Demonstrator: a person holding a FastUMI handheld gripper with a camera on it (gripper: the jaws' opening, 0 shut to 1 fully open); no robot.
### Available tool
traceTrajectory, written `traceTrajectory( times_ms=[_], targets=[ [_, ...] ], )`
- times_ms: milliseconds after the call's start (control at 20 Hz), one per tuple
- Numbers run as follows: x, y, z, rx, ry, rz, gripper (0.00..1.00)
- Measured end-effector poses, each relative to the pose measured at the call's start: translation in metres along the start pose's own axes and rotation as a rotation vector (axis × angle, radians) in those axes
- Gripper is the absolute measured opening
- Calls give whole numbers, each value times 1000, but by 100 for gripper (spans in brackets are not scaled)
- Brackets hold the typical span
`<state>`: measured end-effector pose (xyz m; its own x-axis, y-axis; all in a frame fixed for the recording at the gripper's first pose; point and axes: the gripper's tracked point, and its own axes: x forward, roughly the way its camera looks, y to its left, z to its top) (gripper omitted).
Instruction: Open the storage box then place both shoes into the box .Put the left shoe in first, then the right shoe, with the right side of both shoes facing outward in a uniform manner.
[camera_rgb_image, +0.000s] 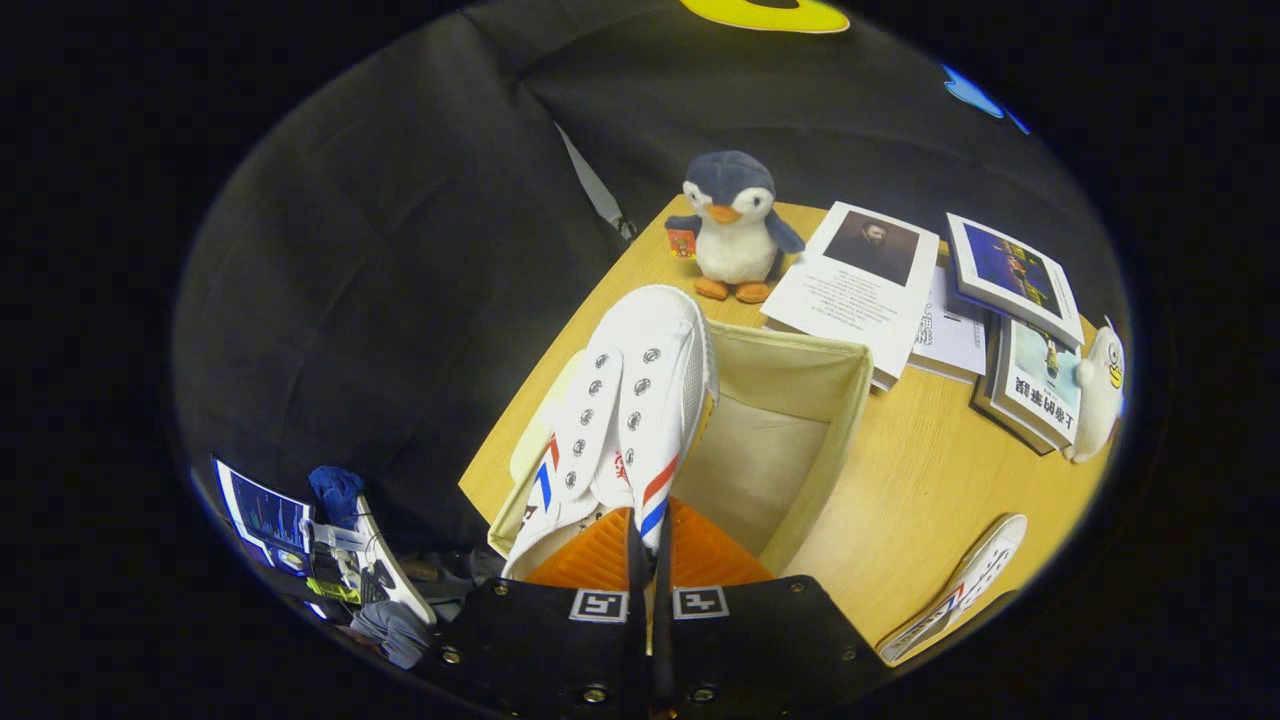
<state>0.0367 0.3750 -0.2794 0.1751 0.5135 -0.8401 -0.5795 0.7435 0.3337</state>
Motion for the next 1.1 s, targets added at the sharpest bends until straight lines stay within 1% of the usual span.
traceTrajectory(
  times_ms=[150,200,250,300,350,400,450,500,550,800,1000,1100],
  targets=[
    [21,-4,-1,-16,4,-25,2],
    [29,-4,-4,0,17,-17,2],
    [32,0,-7,20,28,22,6],
    [22,5,0,37,16,43,25],
    [25,1,2,33,-3,39,44],
    [19,-10,10,16,-31,7,63],
    [12,-14,17,4,-61,-9,82],
    [3,-19,22,4,-84,-16,83],
    [-7,-20,25,11,-103,-13,89],
    [-56,-48,33,57,-194,-31,89],
    [-95,-77,24,88,-247,-64,89],
    [-116,-87,22,113,-285,-67,89]
  ],
)
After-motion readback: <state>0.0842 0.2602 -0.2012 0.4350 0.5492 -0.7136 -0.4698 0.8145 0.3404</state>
